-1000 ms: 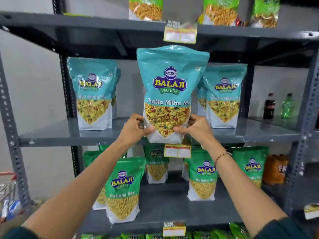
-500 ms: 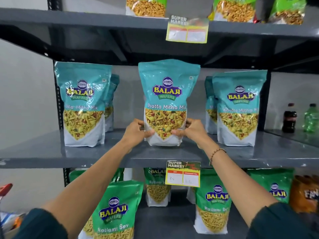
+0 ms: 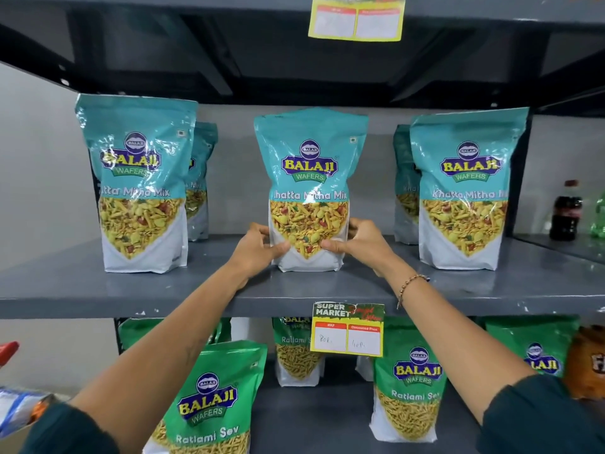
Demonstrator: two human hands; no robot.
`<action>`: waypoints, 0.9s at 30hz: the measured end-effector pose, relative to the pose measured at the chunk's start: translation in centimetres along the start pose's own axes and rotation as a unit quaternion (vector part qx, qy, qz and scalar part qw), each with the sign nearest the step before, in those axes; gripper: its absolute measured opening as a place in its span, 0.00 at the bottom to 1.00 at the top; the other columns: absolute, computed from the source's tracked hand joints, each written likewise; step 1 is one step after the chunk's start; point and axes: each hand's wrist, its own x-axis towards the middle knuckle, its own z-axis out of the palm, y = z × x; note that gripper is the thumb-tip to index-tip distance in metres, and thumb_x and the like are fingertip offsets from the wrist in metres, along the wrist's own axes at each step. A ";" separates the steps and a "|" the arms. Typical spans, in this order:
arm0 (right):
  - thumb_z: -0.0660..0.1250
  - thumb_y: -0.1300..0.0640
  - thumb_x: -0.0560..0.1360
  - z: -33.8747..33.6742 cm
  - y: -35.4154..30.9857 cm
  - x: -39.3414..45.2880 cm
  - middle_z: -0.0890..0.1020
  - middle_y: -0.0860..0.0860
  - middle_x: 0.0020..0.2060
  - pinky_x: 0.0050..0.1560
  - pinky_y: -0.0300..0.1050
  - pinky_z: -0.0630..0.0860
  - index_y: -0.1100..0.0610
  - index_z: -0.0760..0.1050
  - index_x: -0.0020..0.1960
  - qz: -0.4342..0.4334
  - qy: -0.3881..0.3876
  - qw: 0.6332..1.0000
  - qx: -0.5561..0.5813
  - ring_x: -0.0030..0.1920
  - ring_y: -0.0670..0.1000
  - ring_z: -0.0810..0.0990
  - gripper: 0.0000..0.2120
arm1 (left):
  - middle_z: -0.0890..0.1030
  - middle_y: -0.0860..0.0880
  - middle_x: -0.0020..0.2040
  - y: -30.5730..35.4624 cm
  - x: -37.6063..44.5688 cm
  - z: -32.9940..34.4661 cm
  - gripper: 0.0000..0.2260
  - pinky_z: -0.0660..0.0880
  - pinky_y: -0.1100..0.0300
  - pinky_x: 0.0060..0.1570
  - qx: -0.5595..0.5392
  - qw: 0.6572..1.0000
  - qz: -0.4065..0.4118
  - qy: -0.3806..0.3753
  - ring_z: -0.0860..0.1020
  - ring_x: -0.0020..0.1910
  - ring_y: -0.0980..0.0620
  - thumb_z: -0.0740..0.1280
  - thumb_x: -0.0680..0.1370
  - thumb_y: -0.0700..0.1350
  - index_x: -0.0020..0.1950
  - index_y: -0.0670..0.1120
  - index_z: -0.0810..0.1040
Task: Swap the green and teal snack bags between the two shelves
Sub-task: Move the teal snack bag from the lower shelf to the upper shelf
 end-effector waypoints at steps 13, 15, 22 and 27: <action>0.77 0.56 0.64 -0.3 0.3 -0.3 0.81 0.51 0.53 0.56 0.46 0.76 0.54 0.73 0.57 0.015 0.004 1.000 0.005 0.53 0.48 0.80 0.24 | 0.76 0.43 0.63 0.7 -0.4 0.4 0.20 0.74 0.46 0.62 0.008 0.999 -0.008 -0.033 0.75 0.62 0.46 0.71 0.72 0.47 0.58 0.45 0.66; 0.75 0.56 0.66 -0.4 0.2 -0.5 0.81 0.51 0.53 0.57 0.46 0.76 0.54 0.73 0.57 0.023 -0.015 1.000 0.005 0.53 0.48 0.80 0.22 | 0.75 0.43 0.65 1.0 -0.6 0.4 0.23 0.73 0.47 0.63 0.027 0.999 -0.005 -0.037 0.74 0.63 0.46 0.70 0.73 0.48 0.62 0.43 0.66; 0.69 0.52 0.72 0.3 -1.2 -2.7 0.77 0.48 0.52 0.52 0.41 0.70 0.59 0.68 0.63 0.016 0.106 0.990 -0.089 0.52 0.47 0.75 0.23 | 0.76 0.43 0.65 1.5 -3.0 -0.4 0.28 0.72 0.52 0.61 0.069 0.997 0.019 0.023 0.76 0.61 0.46 0.70 0.73 0.49 0.68 0.41 0.64; 0.63 0.59 0.75 3.5 -3.7 -7.2 0.81 0.52 0.44 0.43 0.36 0.74 0.58 0.75 0.51 -0.095 0.244 0.957 -0.127 0.40 0.43 0.76 0.06 | 0.82 0.52 0.45 2.5 -7.8 -2.4 0.09 0.76 0.56 0.52 0.050 0.991 0.088 0.092 0.80 0.48 0.50 0.67 0.75 0.51 0.50 0.47 0.78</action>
